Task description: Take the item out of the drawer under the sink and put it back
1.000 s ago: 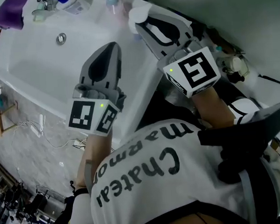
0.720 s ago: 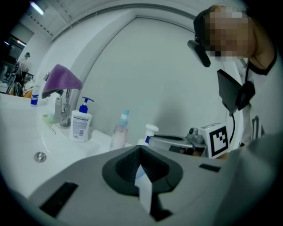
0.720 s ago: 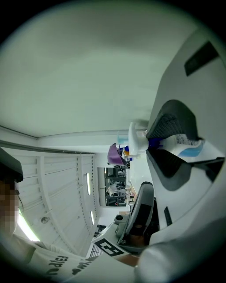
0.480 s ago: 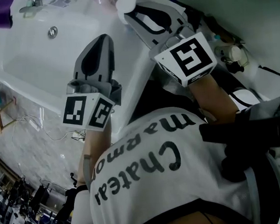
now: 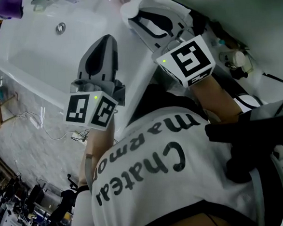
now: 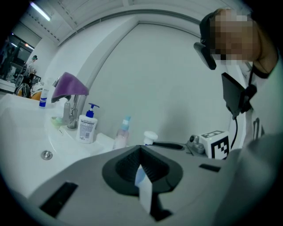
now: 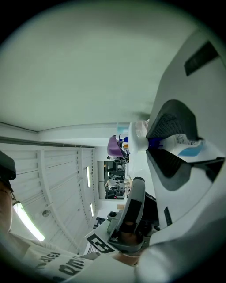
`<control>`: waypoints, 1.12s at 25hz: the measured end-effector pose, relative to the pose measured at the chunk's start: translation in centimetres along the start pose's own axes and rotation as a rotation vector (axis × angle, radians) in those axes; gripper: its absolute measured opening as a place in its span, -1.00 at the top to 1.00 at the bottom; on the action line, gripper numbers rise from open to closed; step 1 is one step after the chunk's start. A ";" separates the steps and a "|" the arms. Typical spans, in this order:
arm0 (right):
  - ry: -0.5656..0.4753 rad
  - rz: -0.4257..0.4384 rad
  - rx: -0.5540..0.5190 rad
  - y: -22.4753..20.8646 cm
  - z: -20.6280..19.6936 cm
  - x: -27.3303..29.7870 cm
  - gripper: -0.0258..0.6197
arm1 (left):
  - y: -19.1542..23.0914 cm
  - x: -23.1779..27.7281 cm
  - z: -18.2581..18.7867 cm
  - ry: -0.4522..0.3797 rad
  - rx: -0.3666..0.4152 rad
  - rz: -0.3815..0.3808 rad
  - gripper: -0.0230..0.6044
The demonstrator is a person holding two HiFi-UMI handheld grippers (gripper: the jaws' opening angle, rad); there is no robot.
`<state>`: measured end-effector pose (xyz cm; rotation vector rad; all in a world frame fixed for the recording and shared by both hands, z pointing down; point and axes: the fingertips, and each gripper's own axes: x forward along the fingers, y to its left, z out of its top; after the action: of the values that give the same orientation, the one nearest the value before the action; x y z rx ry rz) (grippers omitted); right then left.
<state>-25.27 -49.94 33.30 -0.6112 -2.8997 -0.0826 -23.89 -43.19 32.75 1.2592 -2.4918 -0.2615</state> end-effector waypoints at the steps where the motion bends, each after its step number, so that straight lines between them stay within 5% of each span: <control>1: -0.001 0.001 -0.004 0.2 0.0 -0.1 0.66 | -0.1 -0.2 0.0 -0.002 -0.001 0.003 0.91; 28: 0.041 0.008 -0.081 0.8 -0.3 -0.3 0.62 | -0.5 -1.7 0.8 -0.038 -0.021 0.051 0.91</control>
<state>-24.65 -49.40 33.57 -0.6270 -2.8658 -0.2106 -22.82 -42.09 31.51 1.1914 -2.5421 -0.3003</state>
